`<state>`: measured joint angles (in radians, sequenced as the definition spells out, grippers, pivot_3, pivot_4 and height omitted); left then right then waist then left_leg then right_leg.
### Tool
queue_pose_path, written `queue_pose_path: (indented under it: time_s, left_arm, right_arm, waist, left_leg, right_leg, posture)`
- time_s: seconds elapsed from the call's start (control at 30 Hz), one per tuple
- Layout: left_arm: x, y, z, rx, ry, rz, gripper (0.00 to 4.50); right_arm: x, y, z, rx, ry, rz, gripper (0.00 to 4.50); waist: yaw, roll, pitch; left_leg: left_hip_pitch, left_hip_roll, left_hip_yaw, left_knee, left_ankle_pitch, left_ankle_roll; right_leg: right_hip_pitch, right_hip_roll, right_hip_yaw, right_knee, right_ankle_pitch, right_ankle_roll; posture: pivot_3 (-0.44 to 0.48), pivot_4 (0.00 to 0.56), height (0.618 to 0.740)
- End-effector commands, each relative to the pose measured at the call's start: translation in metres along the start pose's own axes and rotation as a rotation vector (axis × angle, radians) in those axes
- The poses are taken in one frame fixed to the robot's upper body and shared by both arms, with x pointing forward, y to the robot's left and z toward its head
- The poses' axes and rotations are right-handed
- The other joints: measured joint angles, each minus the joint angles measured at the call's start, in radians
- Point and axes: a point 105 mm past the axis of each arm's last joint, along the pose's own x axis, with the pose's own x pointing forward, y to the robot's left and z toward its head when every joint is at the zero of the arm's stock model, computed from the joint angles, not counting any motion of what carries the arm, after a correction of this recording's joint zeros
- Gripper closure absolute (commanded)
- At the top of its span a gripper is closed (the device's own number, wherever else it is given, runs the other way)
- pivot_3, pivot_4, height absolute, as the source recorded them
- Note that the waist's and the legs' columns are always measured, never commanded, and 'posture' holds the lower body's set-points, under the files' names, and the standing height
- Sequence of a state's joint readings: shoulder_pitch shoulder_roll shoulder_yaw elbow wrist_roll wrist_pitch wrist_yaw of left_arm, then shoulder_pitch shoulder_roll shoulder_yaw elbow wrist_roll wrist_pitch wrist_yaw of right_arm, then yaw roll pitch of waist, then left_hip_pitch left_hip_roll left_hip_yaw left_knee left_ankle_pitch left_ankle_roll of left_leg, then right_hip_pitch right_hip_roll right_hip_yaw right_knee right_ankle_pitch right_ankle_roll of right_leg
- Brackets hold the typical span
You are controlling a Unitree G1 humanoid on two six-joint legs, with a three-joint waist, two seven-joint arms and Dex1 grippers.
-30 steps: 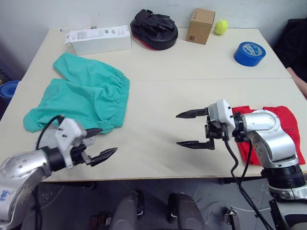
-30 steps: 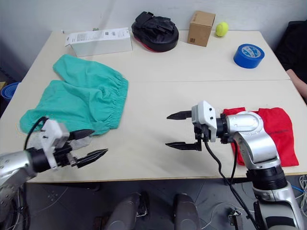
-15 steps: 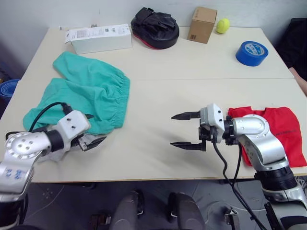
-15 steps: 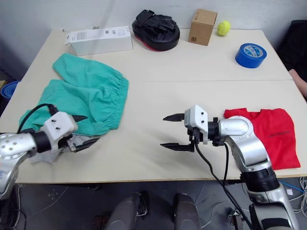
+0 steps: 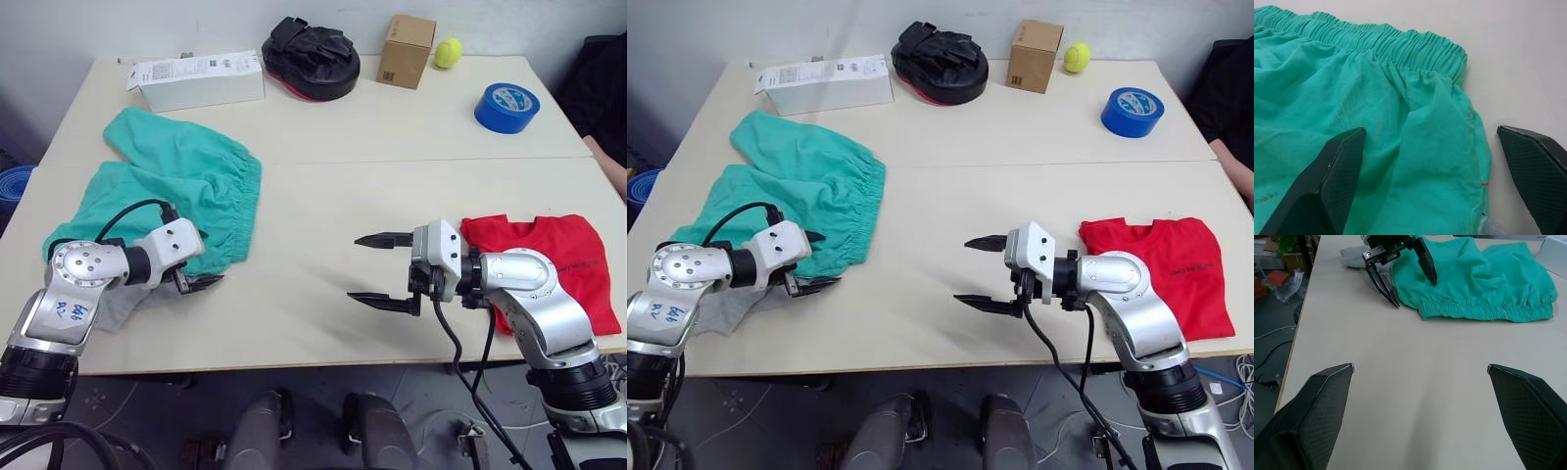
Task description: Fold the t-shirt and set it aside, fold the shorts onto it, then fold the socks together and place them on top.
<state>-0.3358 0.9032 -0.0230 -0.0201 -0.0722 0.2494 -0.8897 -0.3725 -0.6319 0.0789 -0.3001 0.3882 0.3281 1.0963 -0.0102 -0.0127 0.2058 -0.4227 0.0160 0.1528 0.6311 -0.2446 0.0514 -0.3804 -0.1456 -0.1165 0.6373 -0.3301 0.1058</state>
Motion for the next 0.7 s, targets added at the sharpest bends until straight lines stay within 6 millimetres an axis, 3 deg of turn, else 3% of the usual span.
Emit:
queue_pose_path:
  time_s: [0.03,0.13,0.4,0.5,0.53,0.7]
  left_arm:
    - [0.000,0.002,0.001,0.009,0.000,0.011,0.00]
    - [0.000,0.002,-0.003,0.006,0.008,0.024,0.58]
    - [0.003,-0.006,0.002,-0.010,-0.029,-0.021,3.26]
    - [0.007,-0.004,0.014,-0.007,-0.072,-0.029,4.25]
    - [0.009,-0.004,0.019,-0.006,-0.085,-0.034,4.47]
    - [0.023,0.000,0.055,0.051,-0.173,-0.090,4.47]
  right_arm:
    - [0.001,-0.003,0.011,-0.055,-0.020,0.009,0.04]
    - [0.005,-0.004,0.009,-0.078,-0.007,0.029,0.00]
    - [0.000,-0.004,0.014,-0.069,-0.022,0.037,0.00]
    - [-0.003,-0.002,0.015,-0.059,-0.023,0.027,0.00]
    - [-0.003,-0.002,0.015,-0.056,-0.024,0.024,0.00]
    - [-0.010,0.002,0.013,-0.041,-0.007,0.006,0.00]
  waist:
    - [0.000,0.000,0.000]
    - [0.000,0.000,0.000]
    - [0.000,0.000,0.000]
    - [0.001,0.000,0.000]
    - [0.006,0.000,0.000]
    - [0.014,-0.001,0.000]
  left_leg:
    - [0.000,0.000,0.000,0.000,0.000,0.000]
    - [0.000,0.000,0.000,0.000,0.002,0.004]
    - [0.000,0.000,0.000,0.000,0.002,0.004]
    - [0.000,0.000,0.000,0.000,0.002,0.005]
    - [0.000,0.000,0.000,0.000,0.002,0.005]
    - [0.000,-0.001,-0.001,0.002,0.003,0.005]
  right_leg:
    - [0.000,0.000,0.000,0.000,0.000,0.000]
    - [0.000,0.000,0.000,0.000,0.000,0.000]
    - [0.000,0.000,0.000,0.000,0.000,0.000]
    - [0.000,0.000,0.000,0.001,0.000,0.000]
    - [0.000,0.000,0.000,0.001,0.000,0.000]
    - [0.001,0.000,-0.001,0.001,0.000,0.000]
  posture:
    - [0.000,0.150,0.740]
    - [0.000,0.150,0.740]
    - [0.000,0.150,0.740]
    - [0.000,0.150,0.740]
    - [0.000,0.150,0.740]
    - [0.000,0.150,0.740]
